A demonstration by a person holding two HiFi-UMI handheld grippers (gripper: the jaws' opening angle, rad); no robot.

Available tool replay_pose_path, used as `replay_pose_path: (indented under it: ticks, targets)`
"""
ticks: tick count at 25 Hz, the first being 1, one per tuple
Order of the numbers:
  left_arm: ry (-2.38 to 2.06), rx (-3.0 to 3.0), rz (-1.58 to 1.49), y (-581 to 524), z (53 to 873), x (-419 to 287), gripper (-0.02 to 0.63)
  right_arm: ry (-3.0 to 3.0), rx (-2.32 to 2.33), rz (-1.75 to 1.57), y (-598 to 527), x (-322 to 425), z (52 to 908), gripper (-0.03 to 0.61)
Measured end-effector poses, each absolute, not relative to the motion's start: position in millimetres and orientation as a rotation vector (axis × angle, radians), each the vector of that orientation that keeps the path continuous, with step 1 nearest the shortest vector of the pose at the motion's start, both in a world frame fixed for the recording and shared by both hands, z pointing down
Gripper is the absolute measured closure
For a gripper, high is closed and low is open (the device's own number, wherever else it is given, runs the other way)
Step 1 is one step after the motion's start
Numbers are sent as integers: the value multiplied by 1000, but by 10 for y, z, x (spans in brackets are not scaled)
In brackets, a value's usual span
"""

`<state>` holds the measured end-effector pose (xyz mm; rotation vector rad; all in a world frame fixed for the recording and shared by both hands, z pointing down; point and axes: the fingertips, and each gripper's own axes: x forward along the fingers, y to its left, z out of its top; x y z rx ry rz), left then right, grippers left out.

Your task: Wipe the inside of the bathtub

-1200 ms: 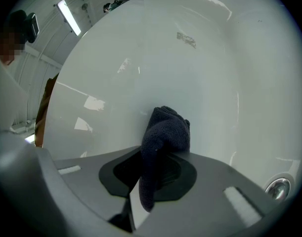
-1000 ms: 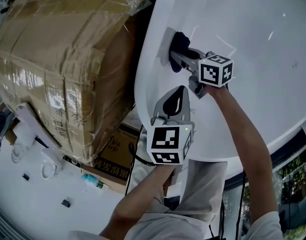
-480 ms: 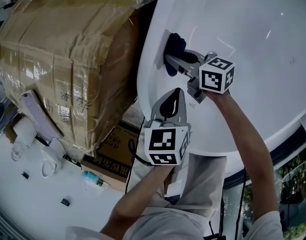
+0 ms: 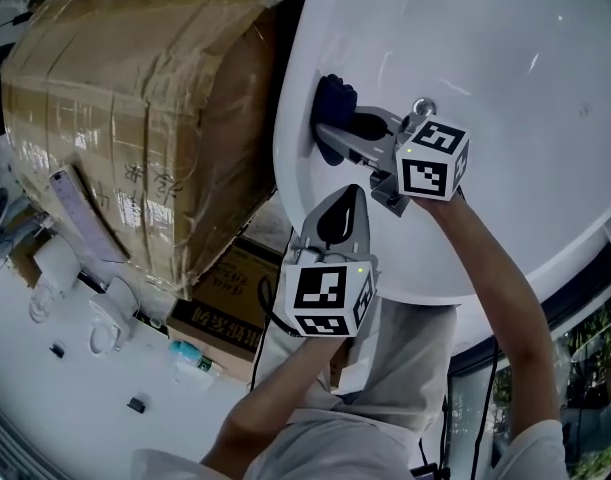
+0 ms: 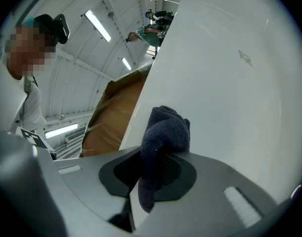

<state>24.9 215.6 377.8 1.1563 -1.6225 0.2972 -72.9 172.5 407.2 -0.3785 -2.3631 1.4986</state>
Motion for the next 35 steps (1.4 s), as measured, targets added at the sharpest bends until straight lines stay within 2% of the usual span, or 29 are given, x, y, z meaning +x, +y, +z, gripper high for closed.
replay_pose_path:
  ticks: [8, 23, 35]
  targets:
    - [-1614, 1141, 302, 2245, 3797, 364, 618, -2371, -647, 1510, 1833, -533, 3822, 534]
    - [-1635, 1096, 263, 2191, 3888, 495, 618, -2219, -248, 1237, 1201, 135, 5569, 534]
    - [-1619, 1050, 277, 2354, 4125, 656, 618, -2107, -208, 1159, 1384, 325, 6304, 534]
